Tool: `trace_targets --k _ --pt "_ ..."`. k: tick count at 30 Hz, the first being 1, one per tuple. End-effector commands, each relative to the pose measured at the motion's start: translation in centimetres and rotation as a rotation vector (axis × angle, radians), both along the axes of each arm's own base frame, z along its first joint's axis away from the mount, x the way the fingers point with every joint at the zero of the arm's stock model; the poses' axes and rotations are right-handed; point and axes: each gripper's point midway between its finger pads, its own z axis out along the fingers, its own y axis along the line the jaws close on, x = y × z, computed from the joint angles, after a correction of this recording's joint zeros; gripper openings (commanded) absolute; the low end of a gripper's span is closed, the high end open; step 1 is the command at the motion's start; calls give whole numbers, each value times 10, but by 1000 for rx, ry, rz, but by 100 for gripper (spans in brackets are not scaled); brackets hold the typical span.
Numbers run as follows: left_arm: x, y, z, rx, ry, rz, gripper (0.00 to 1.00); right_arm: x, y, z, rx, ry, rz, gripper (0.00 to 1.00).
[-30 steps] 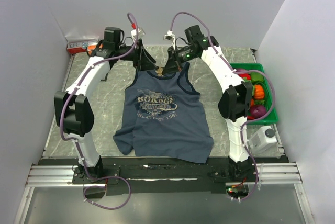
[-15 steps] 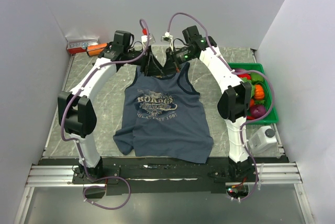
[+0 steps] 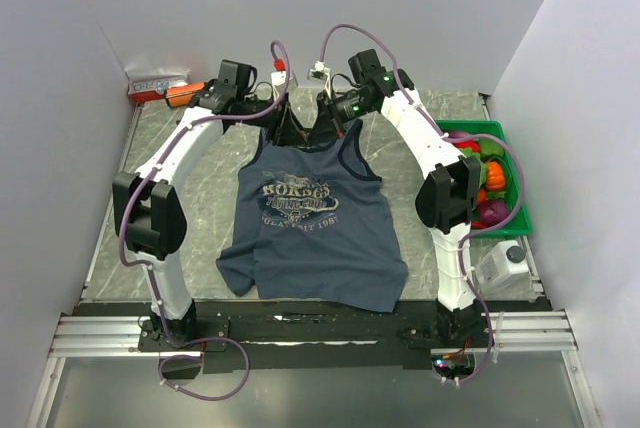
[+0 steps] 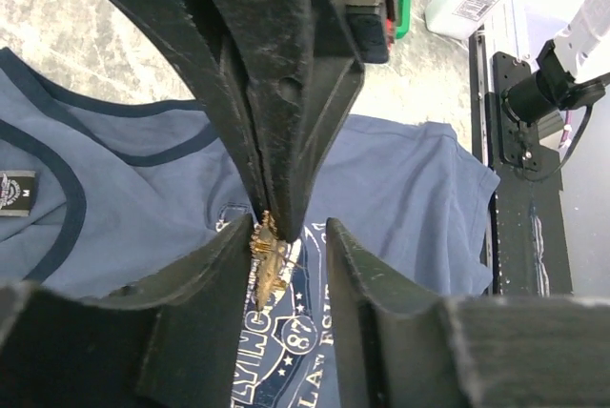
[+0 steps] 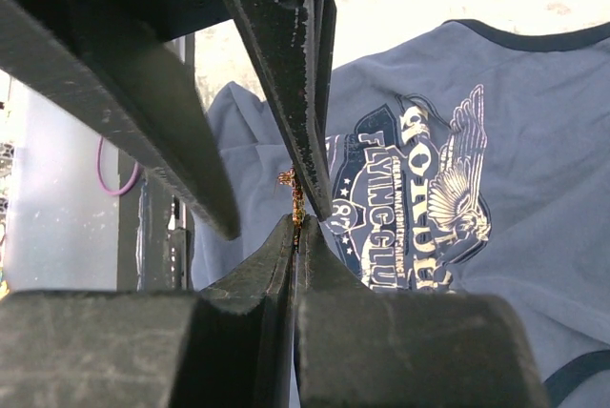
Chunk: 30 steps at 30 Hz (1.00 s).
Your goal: Remove the brooch from the garment
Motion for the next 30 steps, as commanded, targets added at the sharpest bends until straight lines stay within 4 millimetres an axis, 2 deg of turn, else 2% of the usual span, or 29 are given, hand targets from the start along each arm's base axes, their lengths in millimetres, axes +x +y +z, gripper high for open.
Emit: trace_targets --k 1,10,18,30 --pt "2 -2 12 -15 -43 -31 39 -15 -2 36 40 -65 21 0" --pt "3 -1 9 4 -45 -33 34 -15 -2 34 38 -56 20 0" --pt "2 2 8 25 -73 -33 36 -15 -2 31 38 -42 18 0" --pt "13 6 6 61 -110 14 31 -14 0 29 41 -36 21 0"
